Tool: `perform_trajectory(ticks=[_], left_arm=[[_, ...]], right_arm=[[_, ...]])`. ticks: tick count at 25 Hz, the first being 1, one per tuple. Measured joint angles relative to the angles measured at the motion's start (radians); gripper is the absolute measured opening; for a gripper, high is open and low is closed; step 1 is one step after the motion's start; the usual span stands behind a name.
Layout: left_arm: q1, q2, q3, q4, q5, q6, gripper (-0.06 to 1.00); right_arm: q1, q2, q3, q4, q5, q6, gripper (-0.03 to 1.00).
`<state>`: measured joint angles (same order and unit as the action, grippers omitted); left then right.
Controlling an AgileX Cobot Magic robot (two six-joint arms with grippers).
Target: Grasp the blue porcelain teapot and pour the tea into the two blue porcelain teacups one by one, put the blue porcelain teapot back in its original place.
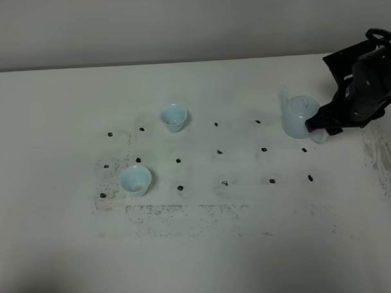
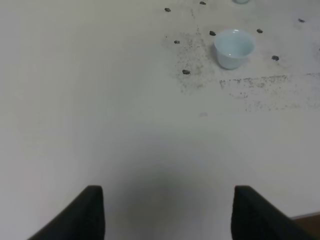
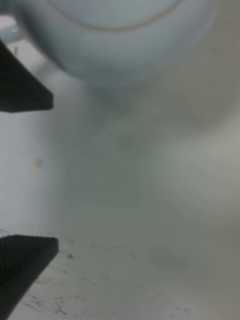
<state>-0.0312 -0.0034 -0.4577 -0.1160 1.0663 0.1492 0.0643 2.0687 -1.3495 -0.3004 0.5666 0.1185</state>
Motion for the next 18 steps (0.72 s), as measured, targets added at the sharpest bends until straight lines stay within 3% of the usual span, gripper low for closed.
perform_trajectory(ticks=[18], left_arm=[[0.0, 0.0, 0.0, 0.0, 0.0, 0.0, 0.56]], right_arm=[[0.023, -0.015, 0.0, 0.01, 0.115, 0.026, 0.56]])
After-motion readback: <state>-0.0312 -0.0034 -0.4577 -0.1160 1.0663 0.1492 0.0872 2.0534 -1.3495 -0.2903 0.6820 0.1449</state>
